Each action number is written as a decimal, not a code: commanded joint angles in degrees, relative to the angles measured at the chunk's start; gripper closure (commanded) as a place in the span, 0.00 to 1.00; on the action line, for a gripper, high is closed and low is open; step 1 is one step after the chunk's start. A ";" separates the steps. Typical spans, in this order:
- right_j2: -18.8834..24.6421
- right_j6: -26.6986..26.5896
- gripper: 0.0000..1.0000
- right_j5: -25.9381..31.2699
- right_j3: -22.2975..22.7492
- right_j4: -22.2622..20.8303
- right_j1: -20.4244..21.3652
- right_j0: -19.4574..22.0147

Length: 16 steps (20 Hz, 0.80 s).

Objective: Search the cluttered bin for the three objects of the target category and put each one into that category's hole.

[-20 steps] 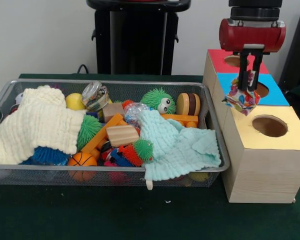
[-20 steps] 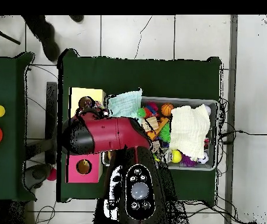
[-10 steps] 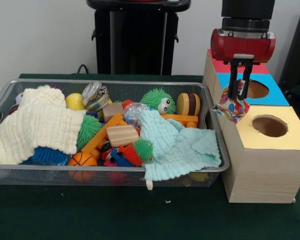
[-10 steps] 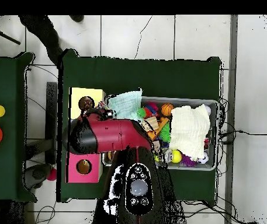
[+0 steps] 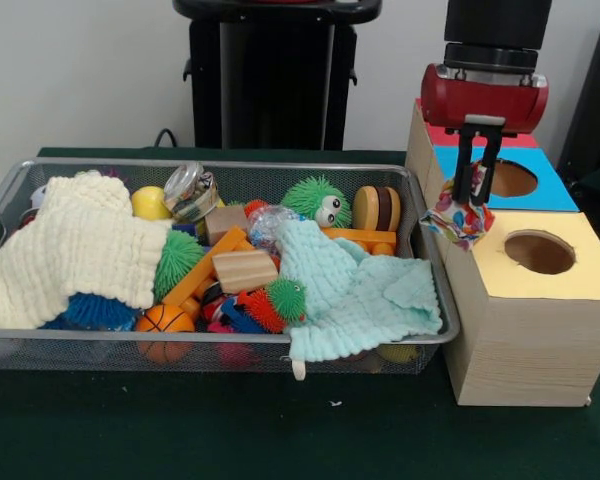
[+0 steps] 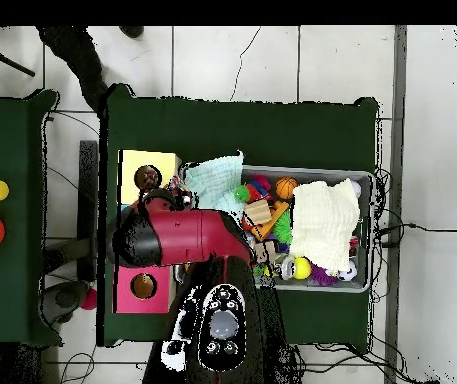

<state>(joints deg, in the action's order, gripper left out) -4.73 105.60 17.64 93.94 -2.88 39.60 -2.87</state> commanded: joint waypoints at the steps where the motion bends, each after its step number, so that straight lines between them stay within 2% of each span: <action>1: -3.04 14.36 1.00 2.31 -2.75 4.21 -2.48 -2.35; 9: -6.97 13.91 1.00 4.97 -5.27 6.19 -3.81 -6.35; 16: -7.63 13.32 1.00 2.89 -4.83 7.59 -4.93 -7.08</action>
<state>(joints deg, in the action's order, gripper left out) -11.72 105.60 17.64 90.02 2.04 37.76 -10.26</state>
